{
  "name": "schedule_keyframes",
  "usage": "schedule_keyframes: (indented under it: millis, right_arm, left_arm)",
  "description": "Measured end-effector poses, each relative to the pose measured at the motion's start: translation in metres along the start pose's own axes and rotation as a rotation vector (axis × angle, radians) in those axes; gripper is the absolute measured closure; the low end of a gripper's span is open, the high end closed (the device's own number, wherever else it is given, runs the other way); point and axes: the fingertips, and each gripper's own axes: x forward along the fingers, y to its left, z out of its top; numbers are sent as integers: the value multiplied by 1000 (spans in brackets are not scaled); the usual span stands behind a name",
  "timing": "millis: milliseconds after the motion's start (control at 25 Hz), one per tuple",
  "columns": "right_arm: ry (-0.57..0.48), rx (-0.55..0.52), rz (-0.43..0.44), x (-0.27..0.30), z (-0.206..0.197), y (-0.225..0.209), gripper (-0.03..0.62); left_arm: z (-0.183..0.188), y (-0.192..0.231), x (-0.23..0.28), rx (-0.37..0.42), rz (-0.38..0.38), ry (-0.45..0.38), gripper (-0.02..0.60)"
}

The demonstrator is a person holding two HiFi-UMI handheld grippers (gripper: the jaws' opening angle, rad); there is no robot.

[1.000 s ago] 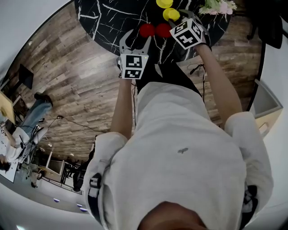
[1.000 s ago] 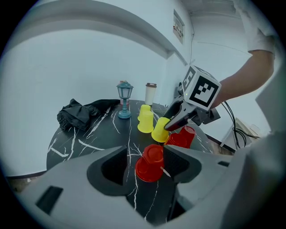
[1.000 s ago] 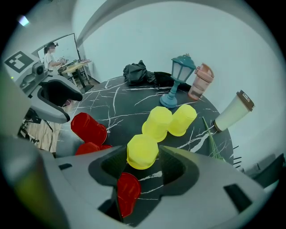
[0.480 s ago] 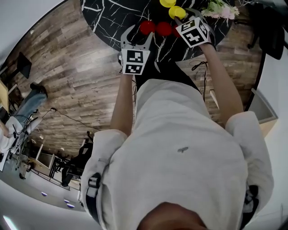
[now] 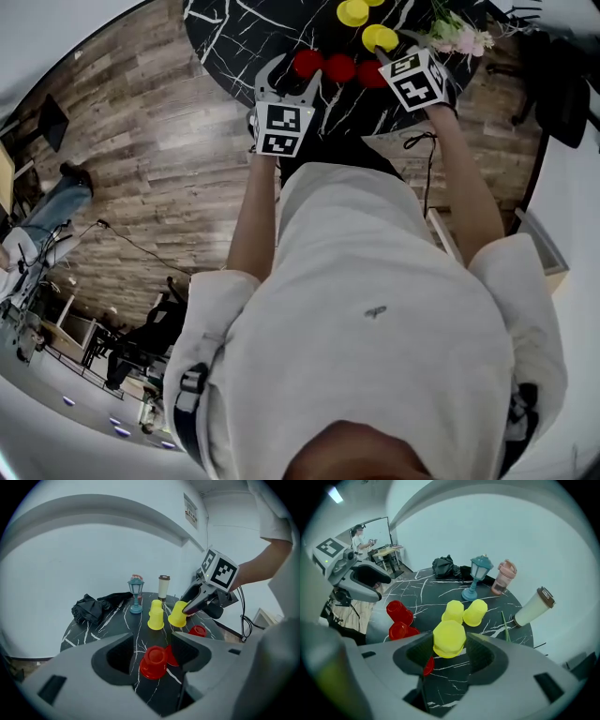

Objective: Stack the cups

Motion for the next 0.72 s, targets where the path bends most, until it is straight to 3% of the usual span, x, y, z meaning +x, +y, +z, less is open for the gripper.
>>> schedule_keyframes:
  millis: [320,720]
  right_arm:
    - [-56,-23,55,-21,8,11,370]
    - [-89,-138,93,-51,11,35,370]
  left_arm:
    - [3,-13,-5,10,4,-14,333]
    - [13,-16,-12,40,12,-38,337]
